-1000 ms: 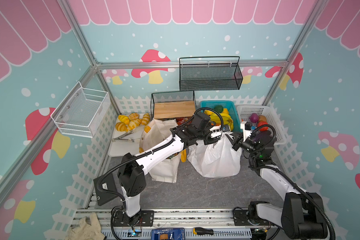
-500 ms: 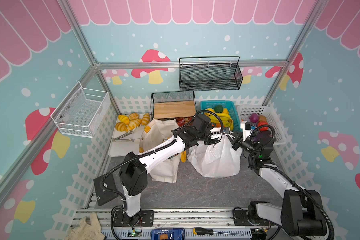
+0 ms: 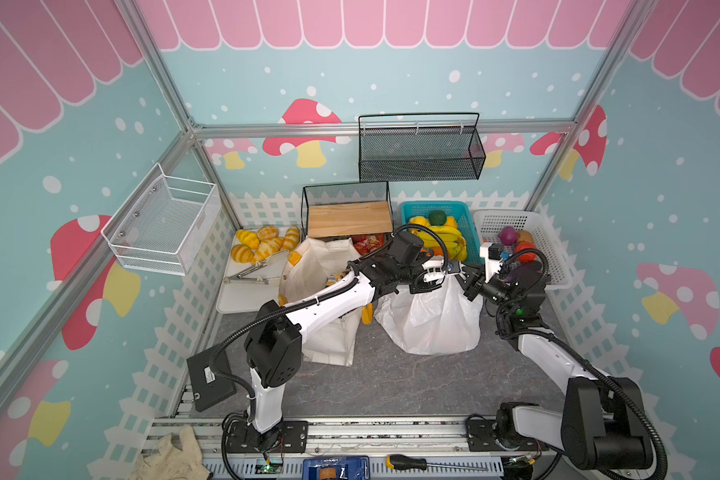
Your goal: Place the mixed food into the grocery bags and tie them
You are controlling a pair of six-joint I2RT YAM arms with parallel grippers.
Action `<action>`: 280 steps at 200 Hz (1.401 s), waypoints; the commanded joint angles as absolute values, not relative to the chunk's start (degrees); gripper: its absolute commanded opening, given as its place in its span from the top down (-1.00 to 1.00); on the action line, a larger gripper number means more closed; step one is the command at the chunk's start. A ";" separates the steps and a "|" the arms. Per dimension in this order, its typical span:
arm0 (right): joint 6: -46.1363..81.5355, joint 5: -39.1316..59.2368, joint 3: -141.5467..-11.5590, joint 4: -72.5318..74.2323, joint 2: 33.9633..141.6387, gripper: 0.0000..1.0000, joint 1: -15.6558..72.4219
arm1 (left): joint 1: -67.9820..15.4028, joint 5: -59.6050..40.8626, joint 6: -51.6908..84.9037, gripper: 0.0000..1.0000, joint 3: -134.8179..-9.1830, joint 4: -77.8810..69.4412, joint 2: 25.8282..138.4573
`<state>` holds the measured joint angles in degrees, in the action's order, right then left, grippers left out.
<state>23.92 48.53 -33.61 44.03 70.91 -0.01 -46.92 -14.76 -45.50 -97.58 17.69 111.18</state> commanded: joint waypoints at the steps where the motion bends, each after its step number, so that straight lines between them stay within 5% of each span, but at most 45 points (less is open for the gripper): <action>1: 21.50 50.27 -35.41 43.38 70.76 0.63 -0.14 | -46.93 -14.86 -46.80 0.89 -99.35 17.78 112.66; 162: 13.51 47.11 -36.20 38.00 70.04 0.12 -0.02 | -46.93 -16.14 -46.70 1.00 -99.58 17.78 112.85; 197: 14.42 47.25 -37.36 39.42 72.17 0.22 0.43 | -46.93 -16.15 -46.74 1.00 -99.93 17.86 113.29; 216: 14.50 46.76 -37.55 39.99 72.81 0.44 0.51 | -46.93 -15.93 -46.79 0.98 -100.13 17.91 113.68; 253: 13.08 45.73 -37.84 39.56 72.08 0.91 0.53 | -46.80 -14.72 -48.25 0.74 -101.38 22.15 114.24; 280: 10.10 46.22 -38.49 37.16 71.39 1.00 0.44 | -46.28 -18.24 -48.23 0.46 -102.38 27.38 112.42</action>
